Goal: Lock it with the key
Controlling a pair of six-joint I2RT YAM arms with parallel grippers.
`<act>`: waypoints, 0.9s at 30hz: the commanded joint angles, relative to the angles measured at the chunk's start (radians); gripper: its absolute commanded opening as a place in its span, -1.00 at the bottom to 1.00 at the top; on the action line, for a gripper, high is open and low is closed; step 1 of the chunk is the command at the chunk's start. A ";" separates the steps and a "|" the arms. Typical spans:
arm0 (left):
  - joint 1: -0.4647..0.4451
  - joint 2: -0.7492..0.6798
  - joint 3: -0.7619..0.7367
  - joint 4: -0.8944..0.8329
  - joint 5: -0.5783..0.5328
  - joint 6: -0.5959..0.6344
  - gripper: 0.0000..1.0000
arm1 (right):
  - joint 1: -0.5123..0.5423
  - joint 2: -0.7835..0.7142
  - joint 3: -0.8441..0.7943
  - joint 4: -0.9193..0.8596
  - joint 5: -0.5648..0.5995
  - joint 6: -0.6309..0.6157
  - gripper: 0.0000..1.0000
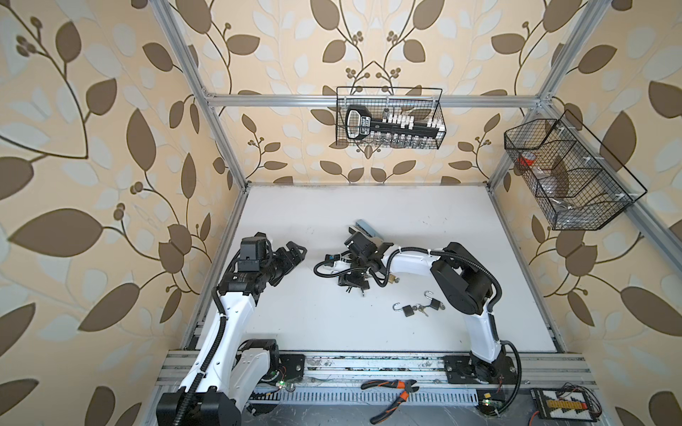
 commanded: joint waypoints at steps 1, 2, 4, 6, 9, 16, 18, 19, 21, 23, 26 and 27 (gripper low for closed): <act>0.011 -0.020 0.029 -0.022 0.006 0.015 0.95 | 0.006 0.015 -0.035 -0.036 0.006 -0.005 -0.30; 0.011 -0.027 0.038 -0.031 0.002 0.020 0.95 | 0.004 0.009 -0.042 -0.031 0.008 -0.001 -0.36; 0.011 -0.044 0.057 -0.042 -0.009 0.031 0.96 | 0.005 -0.006 -0.047 -0.027 0.005 0.011 -0.46; 0.010 -0.066 0.068 -0.043 -0.024 0.039 0.98 | 0.004 -0.031 -0.063 -0.006 -0.010 0.026 -0.58; 0.011 -0.106 0.083 -0.038 -0.039 0.046 0.98 | 0.001 -0.086 -0.080 0.027 -0.037 0.061 -0.76; 0.011 -0.179 0.141 0.007 -0.084 0.121 0.98 | -0.025 -0.314 -0.207 0.193 -0.088 0.185 -1.00; 0.010 -0.189 0.148 0.042 -0.104 0.140 0.98 | -0.038 -0.381 -0.256 0.262 -0.093 0.228 -1.00; 0.011 -0.197 0.144 0.072 -0.101 0.163 0.98 | -0.047 -0.416 -0.278 0.288 -0.091 0.254 -1.00; 0.010 -0.216 0.124 0.150 -0.085 0.198 0.98 | -0.064 -0.483 -0.322 0.356 -0.079 0.313 -1.00; 0.011 -0.234 0.096 0.236 -0.055 0.227 0.98 | -0.093 -0.557 -0.382 0.447 -0.076 0.391 -1.00; 0.010 -0.227 0.087 0.304 0.014 0.251 0.98 | -0.121 -0.648 -0.467 0.584 -0.100 0.474 -1.00; 0.010 -0.223 0.087 0.317 0.044 0.258 0.98 | -0.121 -0.663 -0.471 0.588 -0.115 0.479 -1.00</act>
